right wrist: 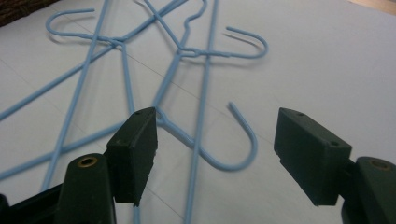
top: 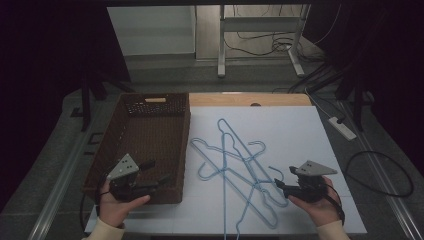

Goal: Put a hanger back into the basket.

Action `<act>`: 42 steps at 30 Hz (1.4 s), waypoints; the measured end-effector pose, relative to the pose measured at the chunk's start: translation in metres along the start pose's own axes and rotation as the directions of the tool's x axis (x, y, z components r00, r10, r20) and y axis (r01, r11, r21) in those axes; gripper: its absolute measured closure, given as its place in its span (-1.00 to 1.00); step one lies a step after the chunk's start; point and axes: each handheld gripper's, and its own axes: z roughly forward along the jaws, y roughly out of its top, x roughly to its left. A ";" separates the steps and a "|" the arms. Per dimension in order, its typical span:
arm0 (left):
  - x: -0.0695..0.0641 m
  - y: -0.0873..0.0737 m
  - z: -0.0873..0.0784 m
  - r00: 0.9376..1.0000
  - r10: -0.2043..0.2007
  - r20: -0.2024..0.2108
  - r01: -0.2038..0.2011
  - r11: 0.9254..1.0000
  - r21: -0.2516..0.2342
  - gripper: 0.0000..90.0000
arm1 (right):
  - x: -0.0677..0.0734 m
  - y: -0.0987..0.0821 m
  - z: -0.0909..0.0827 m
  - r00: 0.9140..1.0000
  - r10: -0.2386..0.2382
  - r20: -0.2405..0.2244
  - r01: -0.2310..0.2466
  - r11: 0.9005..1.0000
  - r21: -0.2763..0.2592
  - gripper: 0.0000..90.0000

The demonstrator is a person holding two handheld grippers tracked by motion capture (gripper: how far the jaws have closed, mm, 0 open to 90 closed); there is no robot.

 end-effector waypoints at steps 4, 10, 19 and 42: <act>0.001 0.000 0.000 1.000 -0.006 0.001 0.006 1.000 -0.003 -0.36 | 0.006 0.015 0.009 1.000 -0.009 -0.014 0.009 0.999 0.039 -0.24; 0.001 0.000 0.000 1.000 -0.008 0.003 0.008 1.000 0.004 -0.35 | 0.013 0.034 0.033 0.999 0.004 -0.046 0.003 0.989 0.145 -0.17; 0.001 0.000 0.000 1.000 -0.006 0.003 0.006 1.000 0.001 -0.35 | 0.024 0.063 0.074 0.999 -0.015 -0.049 0.029 0.956 0.292 -0.01; 0.000 0.001 -0.001 1.000 -0.002 0.009 0.002 1.000 -0.004 -0.35 | 0.026 0.073 0.127 0.995 0.085 0.050 -0.099 0.866 0.491 0.87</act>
